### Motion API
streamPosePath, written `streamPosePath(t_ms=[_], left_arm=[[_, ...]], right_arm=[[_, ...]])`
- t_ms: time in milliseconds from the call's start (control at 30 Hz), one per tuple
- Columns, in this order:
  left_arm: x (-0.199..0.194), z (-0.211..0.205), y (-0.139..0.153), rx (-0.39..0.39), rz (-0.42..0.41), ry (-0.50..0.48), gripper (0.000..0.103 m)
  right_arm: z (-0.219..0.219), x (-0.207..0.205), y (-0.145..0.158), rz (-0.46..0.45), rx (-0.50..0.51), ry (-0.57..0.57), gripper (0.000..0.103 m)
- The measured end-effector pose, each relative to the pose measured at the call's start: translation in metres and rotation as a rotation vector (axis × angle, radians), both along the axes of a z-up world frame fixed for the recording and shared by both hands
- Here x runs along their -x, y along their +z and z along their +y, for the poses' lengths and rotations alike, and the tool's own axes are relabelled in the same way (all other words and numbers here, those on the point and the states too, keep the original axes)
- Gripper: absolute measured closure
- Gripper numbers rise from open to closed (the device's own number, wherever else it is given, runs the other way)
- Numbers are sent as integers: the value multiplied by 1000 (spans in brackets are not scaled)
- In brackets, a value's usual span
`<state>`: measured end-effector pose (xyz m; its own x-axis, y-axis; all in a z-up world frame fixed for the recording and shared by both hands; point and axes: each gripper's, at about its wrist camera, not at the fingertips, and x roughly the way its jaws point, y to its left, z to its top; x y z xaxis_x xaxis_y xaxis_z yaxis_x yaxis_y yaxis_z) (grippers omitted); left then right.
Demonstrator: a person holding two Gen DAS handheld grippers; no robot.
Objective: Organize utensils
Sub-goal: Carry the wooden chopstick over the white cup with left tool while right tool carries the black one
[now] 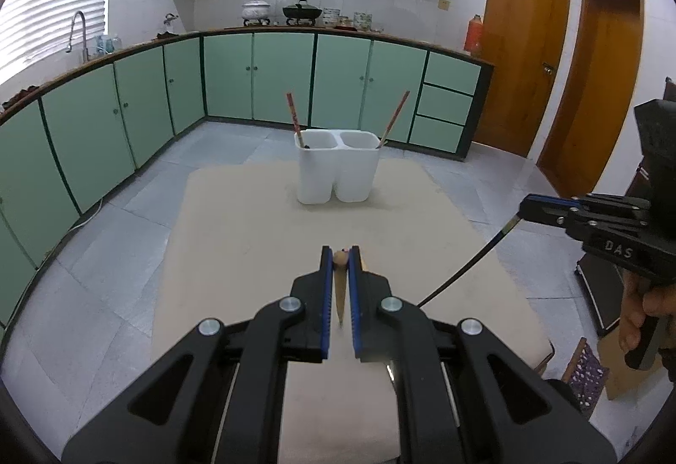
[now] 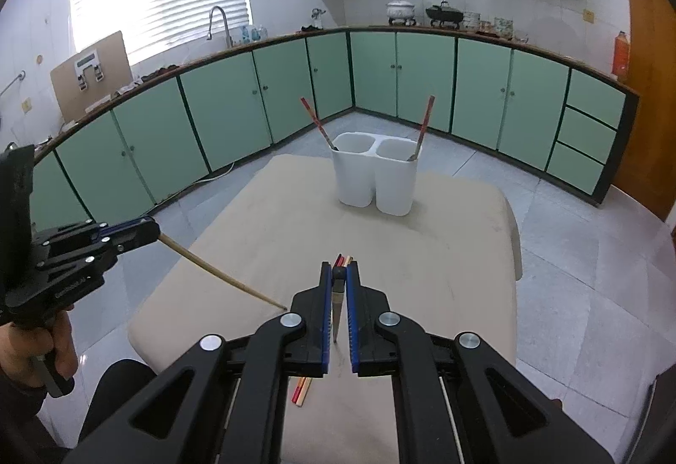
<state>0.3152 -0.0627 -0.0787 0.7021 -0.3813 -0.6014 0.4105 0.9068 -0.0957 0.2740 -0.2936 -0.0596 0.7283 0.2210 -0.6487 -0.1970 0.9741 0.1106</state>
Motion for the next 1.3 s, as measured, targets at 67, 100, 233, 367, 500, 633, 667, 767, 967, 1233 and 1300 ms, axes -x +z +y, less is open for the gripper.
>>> streamPosePath(t_ms=[67, 100, 233, 367, 500, 633, 667, 767, 967, 1233, 1300], left_arm=[[-4, -3, 4, -24, -15, 2, 97], [-5, -4, 6, -29, -18, 1, 97], [-11, -8, 17, -36, -26, -8, 97], [-13, -9, 28, -40, -45, -15, 97], [-19, -12, 37, -36, -39, -35, 97], [-35, -14, 45, -28, -15, -53, 97], [-40, -14, 48, -28, -13, -52, 97], [-57, -11, 58, -16, -3, -47, 97], [-79, -14, 89, -10, -44, -33, 97], [-114, -24, 124, 40, -75, -25, 97], [-123, -29, 131, 36, -90, -14, 97]], right_arm=[[1, -6, 3, 8, 11, 9, 96], [2, -9, 5, 9, 17, 14, 96], [5, -14, 13, 11, 22, 25, 97], [6, -17, 21, 0, 27, 30, 96], [8, -21, 29, 1, 32, 40, 97], [8, -31, 43, 4, 40, 48, 97], [8, -34, 47, 3, 39, 48, 96], [5, -44, 62, -3, 39, 42, 97], [-3, -66, 89, -13, 26, 24, 97], [-13, -102, 117, -15, 10, -3, 97], [-17, -112, 124, -20, -3, -15, 97]])
